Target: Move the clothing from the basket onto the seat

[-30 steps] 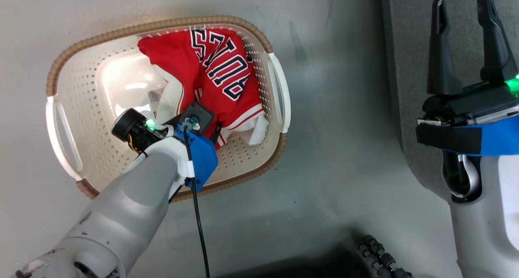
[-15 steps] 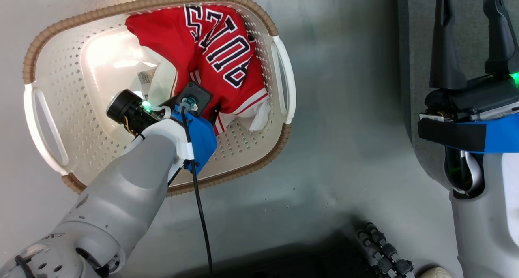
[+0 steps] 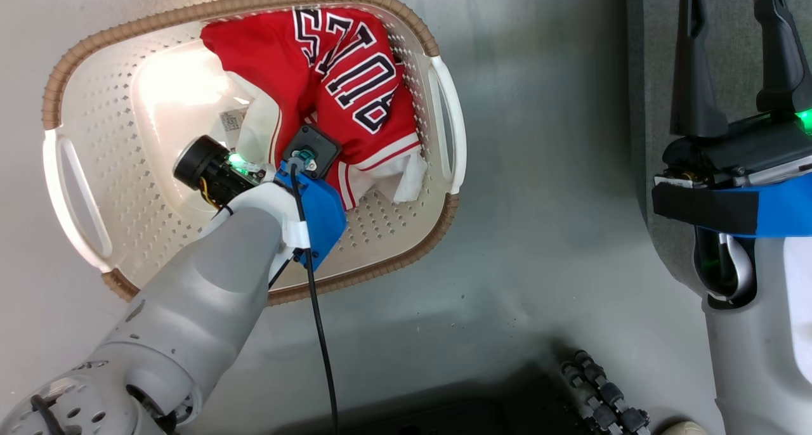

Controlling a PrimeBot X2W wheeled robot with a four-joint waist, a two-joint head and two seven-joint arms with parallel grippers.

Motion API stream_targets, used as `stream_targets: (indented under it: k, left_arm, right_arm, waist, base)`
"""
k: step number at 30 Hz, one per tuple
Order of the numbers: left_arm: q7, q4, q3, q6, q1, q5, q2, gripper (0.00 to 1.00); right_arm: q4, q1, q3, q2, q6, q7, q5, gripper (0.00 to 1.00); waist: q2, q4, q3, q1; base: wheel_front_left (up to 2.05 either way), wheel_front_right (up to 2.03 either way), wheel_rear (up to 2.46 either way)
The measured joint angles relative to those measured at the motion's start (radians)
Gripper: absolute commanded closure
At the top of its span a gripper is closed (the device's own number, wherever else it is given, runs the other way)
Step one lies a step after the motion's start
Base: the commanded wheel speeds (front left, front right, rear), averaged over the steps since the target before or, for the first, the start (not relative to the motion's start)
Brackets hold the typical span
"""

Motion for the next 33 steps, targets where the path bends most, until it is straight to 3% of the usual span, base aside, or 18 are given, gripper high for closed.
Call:
stream_targets:
  k: [16,33]
  left_arm:
    - [-0.06,-0.07,-0.005,0.0,0.048,0.006,-0.038,1.0]
    - [-0.121,-0.171,-0.005,0.0,0.134,-0.01,-0.058,1.0]
  right_arm:
    - [0.037,0.001,0.002,-0.008,0.0,0.0,0.0,0.0]
    - [0.095,0.074,-0.005,-0.03,0.0,0.0,0.0,0.0]
  waist:
    - [0.0,0.043,-0.088,0.0]
    - [0.0,0.094,-0.314,-0.0001]
  base:
    - [0.0,0.0,0.0]
    - [0.0,0.0,0.0]
